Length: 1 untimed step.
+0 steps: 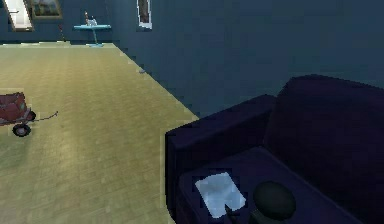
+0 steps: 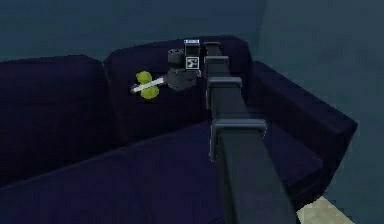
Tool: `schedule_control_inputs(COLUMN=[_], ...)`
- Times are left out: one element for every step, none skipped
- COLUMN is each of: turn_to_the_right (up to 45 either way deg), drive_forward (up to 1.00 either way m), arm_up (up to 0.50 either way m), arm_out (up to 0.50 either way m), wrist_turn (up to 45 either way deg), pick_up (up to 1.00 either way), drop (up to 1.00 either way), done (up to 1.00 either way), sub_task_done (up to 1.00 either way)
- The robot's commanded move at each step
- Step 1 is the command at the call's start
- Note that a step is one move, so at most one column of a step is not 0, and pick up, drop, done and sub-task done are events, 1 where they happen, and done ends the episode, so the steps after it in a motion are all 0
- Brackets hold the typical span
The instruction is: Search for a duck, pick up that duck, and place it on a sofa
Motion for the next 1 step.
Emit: schedule_control_inputs(turn_to_the_right=[0.0], drive_forward=[0.00], arm_up=[-0.24], arm_out=[0.00], wrist_turn=[0.0], pick_up=[0.00], drop=[0.00], done=[0.00], sub_task_done=[0.00])
